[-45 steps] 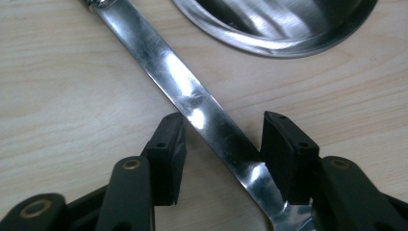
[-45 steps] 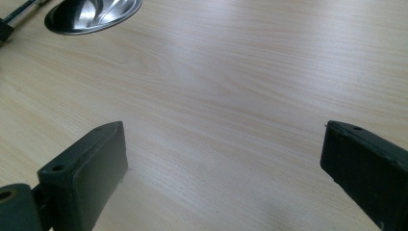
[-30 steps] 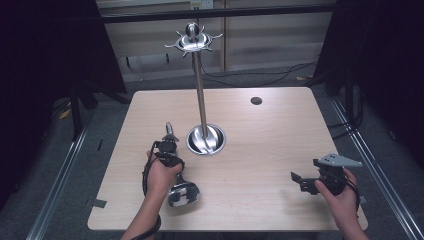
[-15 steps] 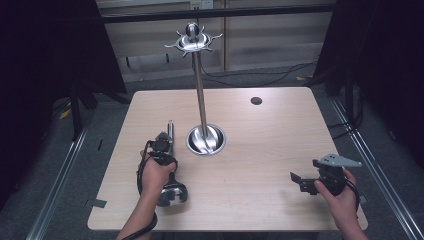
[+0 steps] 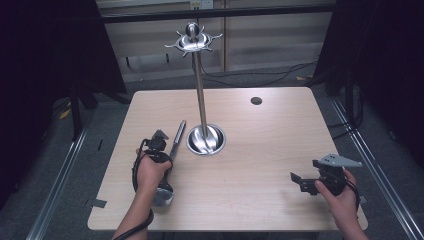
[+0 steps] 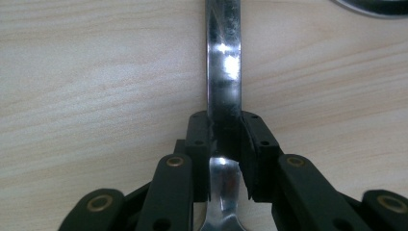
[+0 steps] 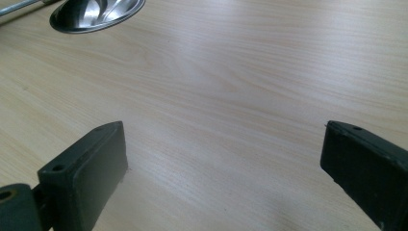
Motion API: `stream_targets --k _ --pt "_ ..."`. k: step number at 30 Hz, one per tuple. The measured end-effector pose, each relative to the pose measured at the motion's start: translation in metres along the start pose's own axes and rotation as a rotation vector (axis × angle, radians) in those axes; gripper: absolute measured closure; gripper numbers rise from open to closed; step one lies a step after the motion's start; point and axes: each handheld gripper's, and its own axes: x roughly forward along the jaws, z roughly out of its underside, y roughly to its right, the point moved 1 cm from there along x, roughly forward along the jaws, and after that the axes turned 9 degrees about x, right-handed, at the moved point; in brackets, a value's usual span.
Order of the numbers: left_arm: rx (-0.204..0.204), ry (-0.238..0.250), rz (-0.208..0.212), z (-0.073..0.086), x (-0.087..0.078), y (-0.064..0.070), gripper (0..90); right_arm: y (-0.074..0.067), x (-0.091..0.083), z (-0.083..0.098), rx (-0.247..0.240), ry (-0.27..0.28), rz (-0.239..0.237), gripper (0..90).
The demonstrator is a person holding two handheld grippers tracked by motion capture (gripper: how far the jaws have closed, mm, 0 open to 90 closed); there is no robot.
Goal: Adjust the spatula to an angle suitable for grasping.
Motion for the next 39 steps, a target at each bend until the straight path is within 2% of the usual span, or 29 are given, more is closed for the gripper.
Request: stream_targets --k 8,11,19,22,25,32,34,37,39 --pt "-0.001 0.011 -0.012 0.001 0.001 0.0 75.0 -0.002 0.0 0.0 -0.009 0.0 -0.004 2.3" --pt "0.015 0.005 -0.026 -0.001 0.001 0.001 74.7 -0.003 0.001 0.0 -0.009 -0.003 -0.007 2.3" --pt "0.063 -0.01 -0.098 -0.007 0.004 0.008 73.3 -0.003 0.001 0.0 -0.01 -0.004 -0.007 2.3" --pt "0.06 -0.016 -0.095 -0.009 0.005 0.009 74.8 -0.003 0.001 0.0 -0.013 -0.004 -0.007 2.3" --pt "0.086 -0.008 -0.102 -0.008 0.004 0.009 75.2 -0.002 0.001 0.001 -0.016 -0.006 -0.007 2.3" --pt "0.095 0.051 -0.063 0.003 -0.002 0.0 75.3 -0.001 0.001 0.0 -0.009 0.0 -0.005 2.3" --pt "0.093 0.086 -0.05 0.006 -0.005 -0.004 75.3 0.0 0.0 0.0 -0.007 0.002 -0.003 2.3" --pt "0.082 0.139 -0.004 0.013 -0.011 -0.009 75.3 0.0 0.0 0.0 -0.008 0.003 -0.002 2.3" --pt "0.09 0.171 0.019 0.016 -0.014 -0.013 75.3 0.0 0.001 0.0 -0.008 0.004 -0.004 2.3"
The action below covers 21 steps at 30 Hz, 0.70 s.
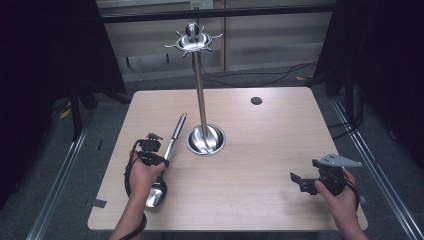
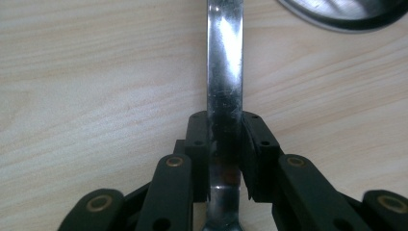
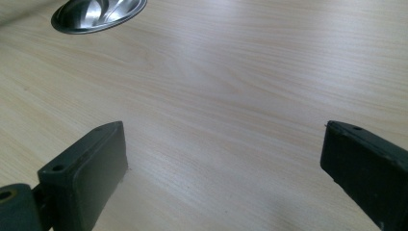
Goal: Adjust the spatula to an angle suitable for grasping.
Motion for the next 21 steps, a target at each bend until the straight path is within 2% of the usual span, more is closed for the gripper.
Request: stream_targets --k 3,6,7,14,17,21 --pt "0.018 0.05 -0.007 0.003 -0.008 -0.002 75.2 -0.001 0.001 0.001 -0.002 -0.003 -0.002 2.3" --pt "0.006 0.131 0.017 0.007 -0.017 -0.004 75.2 -0.001 0.001 0.0 -0.005 -0.001 -0.001 2.3" --pt "-0.009 0.164 0.026 0.008 -0.02 -0.003 75.2 -0.002 0.001 0.0 -0.002 0.0 -0.001 2.3" --pt "0.008 0.301 0.056 0.014 -0.037 -0.003 75.2 -0.002 0.001 0.001 -0.005 -0.003 0.002 2.3" --pt "0.034 0.352 0.047 0.015 -0.044 0.0 75.2 -0.001 0.001 0.001 -0.004 0.001 0.002 2.3" --pt "0.038 0.4 0.045 0.017 -0.049 0.004 75.2 -0.001 0.001 0.001 -0.001 0.001 0.003 2.3"
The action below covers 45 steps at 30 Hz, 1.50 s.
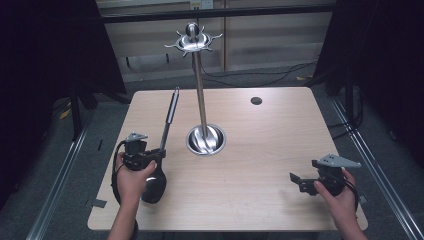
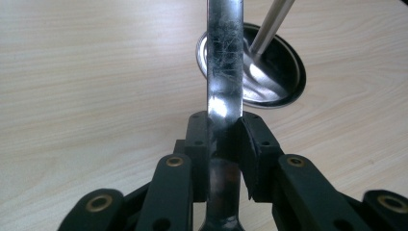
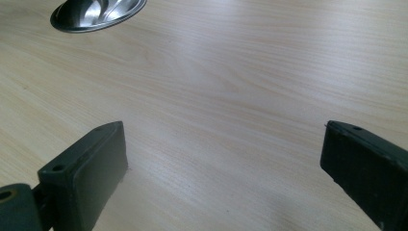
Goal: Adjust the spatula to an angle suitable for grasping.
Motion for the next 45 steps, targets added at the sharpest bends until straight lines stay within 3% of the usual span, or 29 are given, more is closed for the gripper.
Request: stream_targets --k 7,16,26,32,39,45 --pt "0.019 0.087 0.003 0.004 -0.009 -0.002 75.2 0.0 0.0 0.0 -0.004 0.003 0.001 2.3" --pt "0.006 0.186 0.015 0.006 -0.023 -0.003 75.2 -0.003 0.002 0.0 -0.017 -0.007 0.002 2.3" --pt "0.029 0.261 0.027 0.0 -0.026 0.006 75.1 -0.003 0.005 -0.002 -0.016 -0.002 -0.001 2.3" --pt "0.05 0.311 0.007 -0.004 -0.032 0.012 75.2 -0.005 0.008 -0.003 -0.024 -0.004 -0.007 2.4" --pt "0.047 0.366 0.008 -0.008 -0.04 0.014 75.2 -0.006 0.008 -0.005 -0.018 -0.001 -0.004 2.3" --pt "0.079 0.403 0.016 -0.012 -0.046 0.02 75.1 -0.006 0.011 -0.003 -0.017 -0.009 -0.006 2.3"
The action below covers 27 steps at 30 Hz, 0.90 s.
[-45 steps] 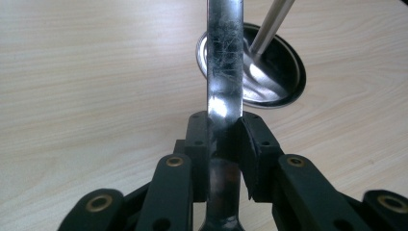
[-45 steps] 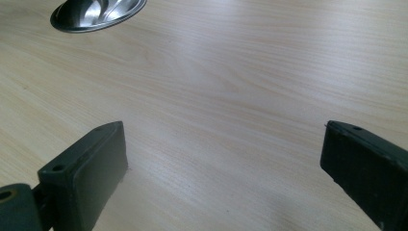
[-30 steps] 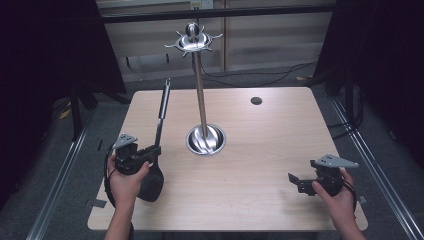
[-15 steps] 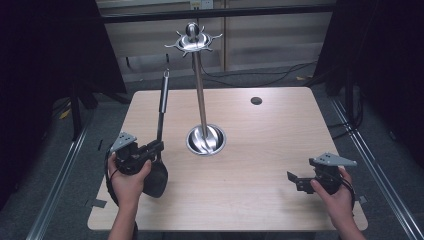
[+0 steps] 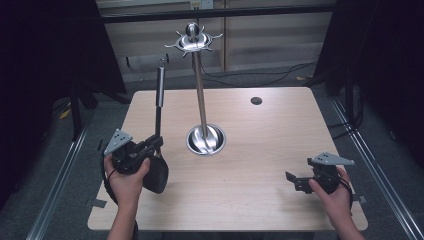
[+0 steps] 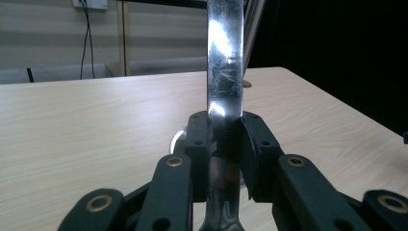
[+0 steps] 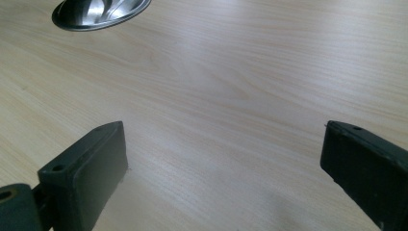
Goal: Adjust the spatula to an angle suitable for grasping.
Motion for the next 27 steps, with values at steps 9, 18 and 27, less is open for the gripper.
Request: stream_targets --k 9,18,27 --pt "0.028 0.051 0.017 -0.006 -0.005 0.008 75.1 0.0 0.0 0.0 -0.007 0.003 -0.004 2.3" --pt "0.037 0.086 0.031 -0.014 -0.004 0.01 75.1 0.0 0.001 0.0 -0.009 -0.005 -0.004 2.3" --pt "0.02 0.091 0.034 -0.02 0.008 0.007 75.1 0.001 0.0 -0.001 -0.006 -0.002 -0.004 2.3"
